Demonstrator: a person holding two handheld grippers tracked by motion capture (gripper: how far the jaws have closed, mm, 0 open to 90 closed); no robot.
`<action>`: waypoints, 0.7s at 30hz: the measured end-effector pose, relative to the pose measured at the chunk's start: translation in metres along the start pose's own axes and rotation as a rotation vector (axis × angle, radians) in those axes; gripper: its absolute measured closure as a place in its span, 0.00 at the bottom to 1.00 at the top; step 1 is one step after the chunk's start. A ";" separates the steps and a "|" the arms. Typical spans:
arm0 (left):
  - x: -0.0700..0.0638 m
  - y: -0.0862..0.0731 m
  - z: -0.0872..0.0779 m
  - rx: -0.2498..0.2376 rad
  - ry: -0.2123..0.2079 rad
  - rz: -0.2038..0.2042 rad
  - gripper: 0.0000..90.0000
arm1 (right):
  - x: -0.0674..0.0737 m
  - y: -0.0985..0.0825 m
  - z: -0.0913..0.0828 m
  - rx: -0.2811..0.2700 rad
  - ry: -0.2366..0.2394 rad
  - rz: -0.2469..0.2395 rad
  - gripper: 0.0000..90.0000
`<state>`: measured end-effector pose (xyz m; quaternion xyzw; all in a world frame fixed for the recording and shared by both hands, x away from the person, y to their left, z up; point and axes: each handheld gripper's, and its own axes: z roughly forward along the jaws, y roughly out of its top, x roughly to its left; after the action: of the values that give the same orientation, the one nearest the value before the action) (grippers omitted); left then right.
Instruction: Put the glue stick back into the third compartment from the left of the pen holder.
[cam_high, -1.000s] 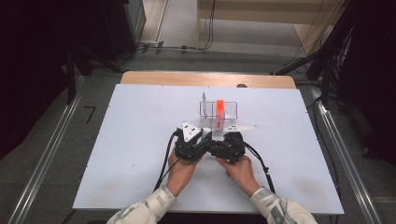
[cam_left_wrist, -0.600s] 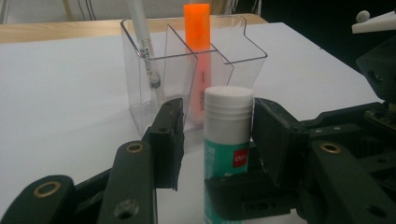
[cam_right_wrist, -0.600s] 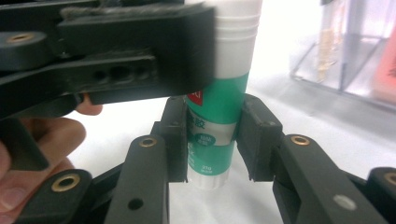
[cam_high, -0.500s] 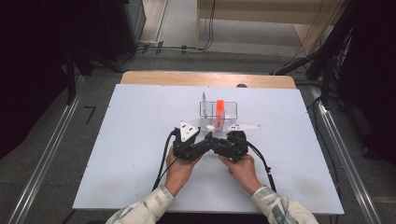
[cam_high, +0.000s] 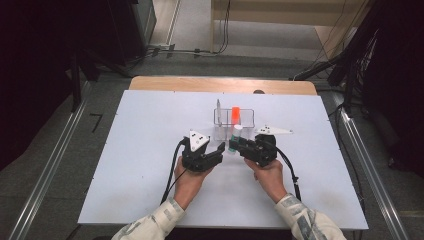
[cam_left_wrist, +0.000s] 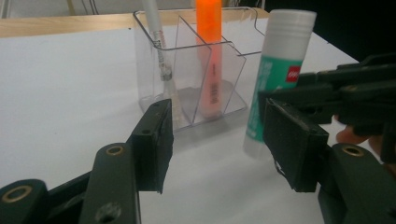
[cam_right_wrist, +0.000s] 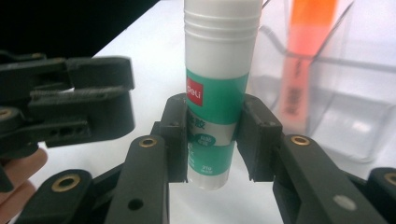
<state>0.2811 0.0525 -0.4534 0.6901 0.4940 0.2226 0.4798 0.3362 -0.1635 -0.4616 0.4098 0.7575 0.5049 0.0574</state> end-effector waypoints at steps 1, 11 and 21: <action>0.001 0.000 0.000 0.001 0.000 -0.003 0.46 | -0.001 0.001 -0.002 -0.009 -0.003 0.004 0.71; 0.012 -0.007 0.003 0.038 0.036 0.003 0.42 | -0.014 0.014 -0.014 -0.071 -0.041 0.015 0.71; 0.016 -0.011 0.006 0.055 0.049 0.004 0.38 | -0.023 0.020 -0.019 -0.108 -0.063 0.029 0.71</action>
<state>0.2875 0.0647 -0.4686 0.6985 0.5100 0.2268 0.4478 0.3529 -0.1898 -0.4438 0.4326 0.7209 0.5328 0.0959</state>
